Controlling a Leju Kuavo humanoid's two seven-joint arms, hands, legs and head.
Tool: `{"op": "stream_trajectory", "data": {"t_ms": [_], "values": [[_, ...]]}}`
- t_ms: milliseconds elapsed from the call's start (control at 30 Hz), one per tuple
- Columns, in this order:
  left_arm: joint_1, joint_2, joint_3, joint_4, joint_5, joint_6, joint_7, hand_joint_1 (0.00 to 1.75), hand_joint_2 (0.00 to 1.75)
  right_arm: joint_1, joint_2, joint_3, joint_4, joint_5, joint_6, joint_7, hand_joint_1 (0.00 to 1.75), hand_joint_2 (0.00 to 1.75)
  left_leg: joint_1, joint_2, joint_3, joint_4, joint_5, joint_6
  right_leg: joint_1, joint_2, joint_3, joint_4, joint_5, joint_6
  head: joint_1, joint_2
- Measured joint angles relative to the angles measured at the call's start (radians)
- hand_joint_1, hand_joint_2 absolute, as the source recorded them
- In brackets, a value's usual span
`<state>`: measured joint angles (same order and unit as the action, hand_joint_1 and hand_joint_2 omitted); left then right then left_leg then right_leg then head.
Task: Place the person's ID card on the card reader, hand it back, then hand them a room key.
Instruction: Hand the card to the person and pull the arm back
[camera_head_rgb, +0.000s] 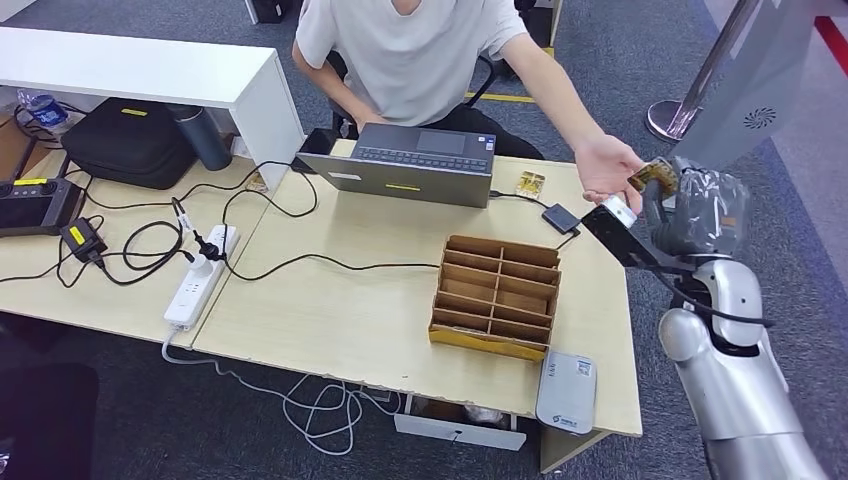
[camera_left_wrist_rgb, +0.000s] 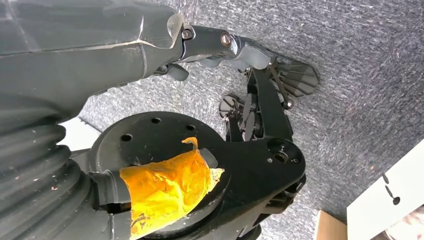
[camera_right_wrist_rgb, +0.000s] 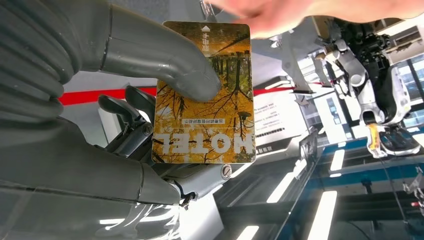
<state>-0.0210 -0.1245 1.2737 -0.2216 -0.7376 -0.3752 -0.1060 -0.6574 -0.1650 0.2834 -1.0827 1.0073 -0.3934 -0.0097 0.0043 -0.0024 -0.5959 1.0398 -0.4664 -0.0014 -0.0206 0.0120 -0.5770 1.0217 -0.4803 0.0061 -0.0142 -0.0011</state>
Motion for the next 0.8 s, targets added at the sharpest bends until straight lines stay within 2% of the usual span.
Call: {"op": "stream_trajectory", "data": {"t_ms": [200,333,667,800], "values": [[-0.001,0.003,0.000,0.000,-0.009,0.001,-0.009,0.00,1.75,-0.122,0.053,0.023,0.162,-0.006,-0.003,0.035,1.75,1.75,0.000,-0.001,0.000,0.000,0.000,0.000,0.000,0.000,0.000,0.000,0.000,0.000,0.000,0.000],[0.000,0.004,0.000,0.000,-0.010,-0.007,-0.014,0.00,1.75,-0.153,0.075,0.036,0.235,-0.016,-0.007,0.035,0.00,1.75,0.000,-0.004,-0.002,0.000,0.001,0.000,0.000,-0.003,-0.001,0.000,0.000,0.000,0.000,0.000],[-0.001,0.007,0.000,0.000,-0.005,0.002,-0.023,0.00,1.75,-0.161,0.095,0.061,0.291,-0.019,-0.028,0.027,0.00,1.75,0.000,-0.005,-0.004,0.000,0.000,0.000,0.000,-0.004,-0.003,0.000,0.000,0.000,0.000,0.000],[-0.001,0.007,0.000,0.000,0.004,0.003,-0.012,0.00,1.75,-0.142,0.094,0.065,0.287,-0.020,-0.053,-0.003,0.00,1.75,0.000,-0.005,-0.003,0.000,0.001,0.000,0.000,-0.004,-0.003,0.000,0.000,0.000,0.000,0.000]]}}
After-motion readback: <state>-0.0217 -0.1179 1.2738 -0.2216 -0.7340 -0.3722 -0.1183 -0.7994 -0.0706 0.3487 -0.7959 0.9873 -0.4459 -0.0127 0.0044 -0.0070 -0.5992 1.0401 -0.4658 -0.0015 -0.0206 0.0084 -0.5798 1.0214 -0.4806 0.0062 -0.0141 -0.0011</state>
